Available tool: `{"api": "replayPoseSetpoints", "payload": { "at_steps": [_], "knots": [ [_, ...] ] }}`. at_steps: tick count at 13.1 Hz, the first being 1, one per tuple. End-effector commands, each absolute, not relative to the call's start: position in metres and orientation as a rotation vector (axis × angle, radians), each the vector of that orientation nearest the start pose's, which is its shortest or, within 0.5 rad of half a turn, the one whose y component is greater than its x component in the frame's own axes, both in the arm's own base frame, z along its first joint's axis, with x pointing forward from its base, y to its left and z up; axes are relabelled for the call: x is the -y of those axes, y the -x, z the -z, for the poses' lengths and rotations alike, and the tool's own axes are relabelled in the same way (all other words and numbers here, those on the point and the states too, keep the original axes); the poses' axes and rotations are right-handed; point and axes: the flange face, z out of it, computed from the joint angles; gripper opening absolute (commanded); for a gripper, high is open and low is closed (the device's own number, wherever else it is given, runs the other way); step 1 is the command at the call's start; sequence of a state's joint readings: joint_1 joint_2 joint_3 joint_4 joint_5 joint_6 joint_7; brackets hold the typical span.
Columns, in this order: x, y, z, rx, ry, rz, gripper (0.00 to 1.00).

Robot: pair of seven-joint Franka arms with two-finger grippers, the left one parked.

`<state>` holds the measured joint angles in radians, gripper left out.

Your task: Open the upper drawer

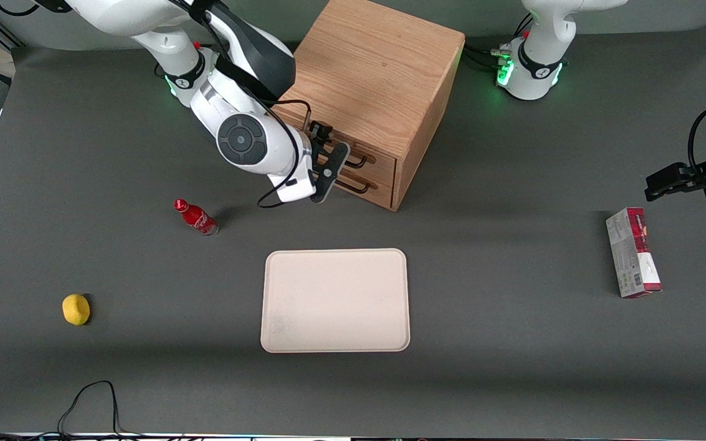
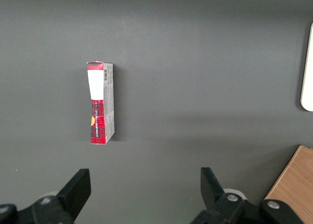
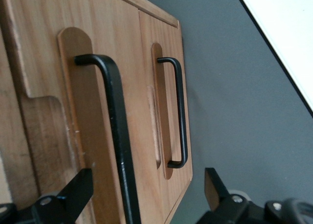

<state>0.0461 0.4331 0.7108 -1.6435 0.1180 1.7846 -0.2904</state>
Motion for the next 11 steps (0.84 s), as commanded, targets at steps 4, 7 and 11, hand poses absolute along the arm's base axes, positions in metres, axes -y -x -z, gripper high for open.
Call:
{"api": "replayPoseSetpoints", "payload": {
  "at_steps": [4,7,11],
  "knots": [
    [-0.398,-0.490,-0.383,1.403,2.431,-0.342,1.00],
    [-0.396,-0.495,-0.377,1.429,2.449,-0.322,1.00],
    [-0.388,-0.510,-0.373,1.510,2.504,-0.275,1.00]
  ]
}}
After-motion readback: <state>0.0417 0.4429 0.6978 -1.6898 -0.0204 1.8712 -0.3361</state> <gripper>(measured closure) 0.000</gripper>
